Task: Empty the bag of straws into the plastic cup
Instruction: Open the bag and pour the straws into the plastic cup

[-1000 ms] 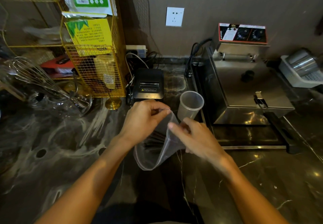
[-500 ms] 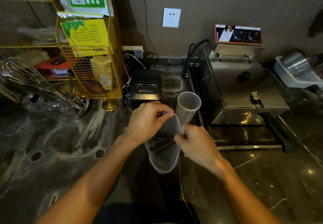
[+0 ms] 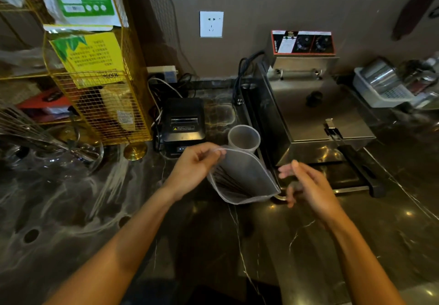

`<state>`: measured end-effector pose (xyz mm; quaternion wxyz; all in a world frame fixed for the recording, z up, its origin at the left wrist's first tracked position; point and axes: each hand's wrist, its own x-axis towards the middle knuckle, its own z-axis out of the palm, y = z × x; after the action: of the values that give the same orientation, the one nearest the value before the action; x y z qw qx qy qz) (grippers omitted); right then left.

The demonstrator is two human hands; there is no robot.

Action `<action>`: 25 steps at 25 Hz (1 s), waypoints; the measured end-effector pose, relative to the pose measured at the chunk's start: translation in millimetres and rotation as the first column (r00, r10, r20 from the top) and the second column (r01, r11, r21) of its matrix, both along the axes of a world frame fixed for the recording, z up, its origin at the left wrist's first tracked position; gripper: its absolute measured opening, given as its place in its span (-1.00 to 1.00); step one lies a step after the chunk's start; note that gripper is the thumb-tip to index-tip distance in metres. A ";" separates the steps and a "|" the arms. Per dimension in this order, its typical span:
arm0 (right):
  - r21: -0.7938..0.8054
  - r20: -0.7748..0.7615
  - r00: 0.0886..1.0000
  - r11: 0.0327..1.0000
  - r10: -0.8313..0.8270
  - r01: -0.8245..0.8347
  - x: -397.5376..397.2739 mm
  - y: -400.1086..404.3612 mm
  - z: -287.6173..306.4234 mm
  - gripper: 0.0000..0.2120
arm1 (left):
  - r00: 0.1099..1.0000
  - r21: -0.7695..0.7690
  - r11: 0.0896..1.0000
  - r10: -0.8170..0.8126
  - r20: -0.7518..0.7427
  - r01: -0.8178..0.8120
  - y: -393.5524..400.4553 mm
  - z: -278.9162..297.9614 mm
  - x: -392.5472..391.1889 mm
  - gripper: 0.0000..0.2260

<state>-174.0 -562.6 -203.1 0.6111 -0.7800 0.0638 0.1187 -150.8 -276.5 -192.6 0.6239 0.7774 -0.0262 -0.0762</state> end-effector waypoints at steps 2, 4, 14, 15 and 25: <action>-0.113 -0.056 0.998 0.994 -0.012 0.006 -9.0 -12.9 -34.7 -0.73 | 0.997 -0.112 0.992 0.051 -0.058 -0.057 -7.4 1.4 3.6 -0.83; -0.217 -0.112 0.984 0.963 0.141 -0.162 -18.9 -13.2 -66.0 -0.41 | 0.996 -0.130 0.990 0.048 -0.077 -0.057 -12.9 1.2 9.6 -0.83; -0.220 0.241 0.967 0.966 -0.083 0.137 3.9 0.2 -89.9 -0.93 | 0.989 -0.057 0.996 -0.074 -0.127 0.067 -22.7 3.8 64.4 -0.77; -0.180 0.223 0.971 0.976 -0.083 0.125 4.4 -4.3 -86.3 -0.92 | 0.987 -0.068 0.996 -0.073 -0.145 0.064 -24.4 1.9 71.1 -0.77; -0.005 0.123 0.978 0.985 -0.171 0.173 -0.6 -29.9 -92.2 -0.89 | 0.924 0.089 0.952 0.306 -0.231 -0.293 -50.8 -63.7 109.5 -0.64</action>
<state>-174.6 -592.5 -295.3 0.6156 -0.7823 0.0942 0.0169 -41.3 -327.3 -256.4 0.6060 0.7732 0.1711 -0.0748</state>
